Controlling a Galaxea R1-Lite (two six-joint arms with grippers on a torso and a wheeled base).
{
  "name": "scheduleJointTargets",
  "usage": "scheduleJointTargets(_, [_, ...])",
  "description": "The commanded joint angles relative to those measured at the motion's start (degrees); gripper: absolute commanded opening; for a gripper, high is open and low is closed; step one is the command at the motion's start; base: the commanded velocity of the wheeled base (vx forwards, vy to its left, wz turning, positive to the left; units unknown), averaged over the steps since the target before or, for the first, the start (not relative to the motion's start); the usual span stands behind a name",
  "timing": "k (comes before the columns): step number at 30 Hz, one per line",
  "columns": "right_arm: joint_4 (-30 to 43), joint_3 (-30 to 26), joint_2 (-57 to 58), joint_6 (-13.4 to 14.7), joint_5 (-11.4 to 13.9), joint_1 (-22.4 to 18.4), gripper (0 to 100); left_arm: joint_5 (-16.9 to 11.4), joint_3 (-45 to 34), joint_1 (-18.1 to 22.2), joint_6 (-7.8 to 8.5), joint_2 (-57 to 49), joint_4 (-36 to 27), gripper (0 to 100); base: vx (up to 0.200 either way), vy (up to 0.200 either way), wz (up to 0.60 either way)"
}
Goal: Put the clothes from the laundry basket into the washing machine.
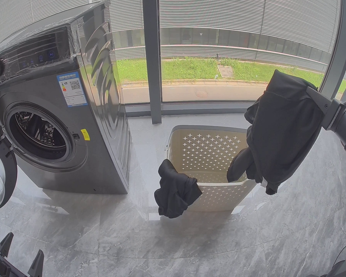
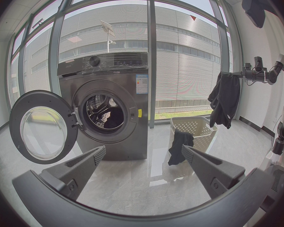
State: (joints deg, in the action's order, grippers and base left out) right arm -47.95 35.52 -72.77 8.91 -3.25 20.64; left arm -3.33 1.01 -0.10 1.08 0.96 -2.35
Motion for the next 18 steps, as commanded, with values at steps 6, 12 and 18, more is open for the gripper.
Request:
scheduleJointTargets(6, [0.0,-0.5,0.0,-0.3,-0.1,0.3,0,0.0,-0.9,0.0,0.06,-1.0,0.0,100,0.000,0.200,0.00])
scheduleJointTargets(12, [0.0,-0.5,-0.1,-0.4,-2.0,2.1,0,0.0,-0.9,0.0,-0.03,-1.0,0.0,100,0.000,0.200,0.00])
scheduleJointTargets(18, [0.0,-0.5,-0.4,-0.3,-3.2,4.7,0,0.0,-0.9,0.0,-0.12,-1.0,0.0,100,0.000,0.200,0.00])
